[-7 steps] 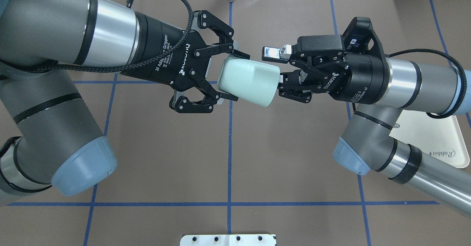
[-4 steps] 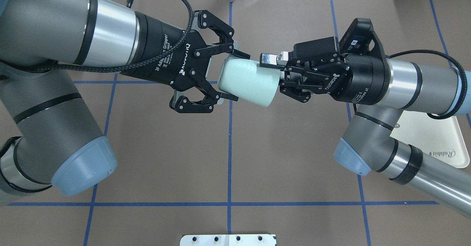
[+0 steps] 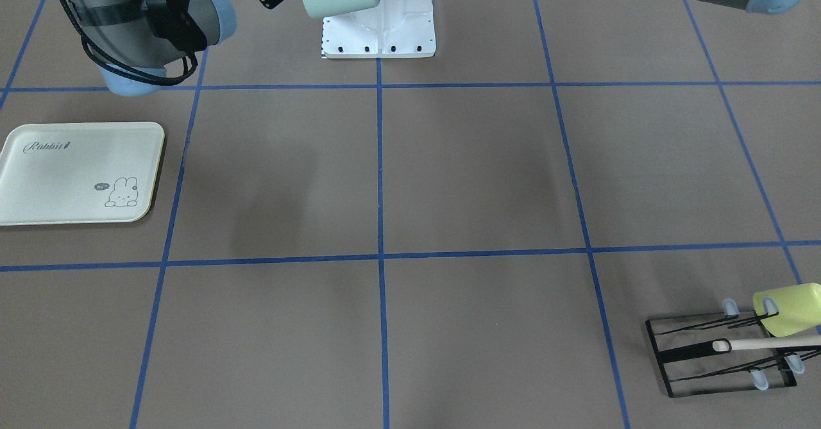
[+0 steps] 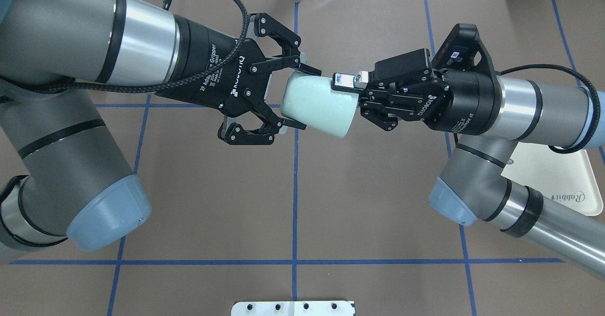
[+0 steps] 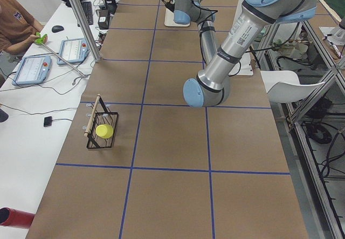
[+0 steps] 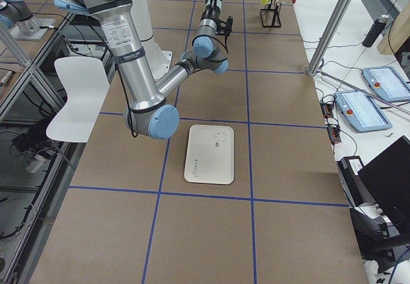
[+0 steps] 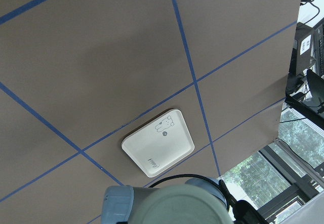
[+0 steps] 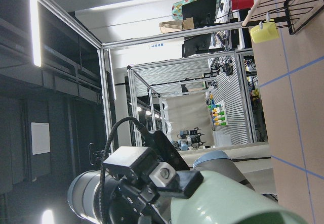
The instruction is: Left arm grabs green cup and hands to right arm on tray
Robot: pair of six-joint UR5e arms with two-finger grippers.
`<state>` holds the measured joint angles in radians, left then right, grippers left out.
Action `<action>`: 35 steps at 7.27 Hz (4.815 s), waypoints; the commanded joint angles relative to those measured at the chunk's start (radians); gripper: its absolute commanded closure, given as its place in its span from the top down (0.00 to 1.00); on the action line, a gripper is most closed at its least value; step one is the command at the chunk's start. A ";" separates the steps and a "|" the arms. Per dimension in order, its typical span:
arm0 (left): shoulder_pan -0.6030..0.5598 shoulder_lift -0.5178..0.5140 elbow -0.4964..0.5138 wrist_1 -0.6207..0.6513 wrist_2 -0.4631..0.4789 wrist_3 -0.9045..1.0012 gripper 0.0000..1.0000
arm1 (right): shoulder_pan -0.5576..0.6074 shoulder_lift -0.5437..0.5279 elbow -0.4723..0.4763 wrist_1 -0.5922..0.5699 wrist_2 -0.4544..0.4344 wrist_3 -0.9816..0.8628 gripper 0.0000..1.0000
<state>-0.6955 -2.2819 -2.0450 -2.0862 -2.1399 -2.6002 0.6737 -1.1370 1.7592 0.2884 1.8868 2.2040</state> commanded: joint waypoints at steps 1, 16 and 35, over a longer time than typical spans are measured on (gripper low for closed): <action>0.001 0.005 0.003 -0.032 0.000 0.017 1.00 | 0.001 -0.001 0.000 -0.002 0.000 -0.003 0.00; -0.243 0.413 0.114 -0.005 0.273 1.499 1.00 | 0.558 -0.359 -0.199 -0.946 0.312 -1.713 0.00; -0.429 0.641 0.104 0.224 0.150 2.010 1.00 | 0.250 -0.448 0.102 -1.825 0.236 -2.006 0.23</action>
<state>-1.1238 -1.6417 -1.9404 -1.8624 -1.9895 -0.5907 0.9282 -1.5846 1.8714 -1.5402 2.1234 0.1980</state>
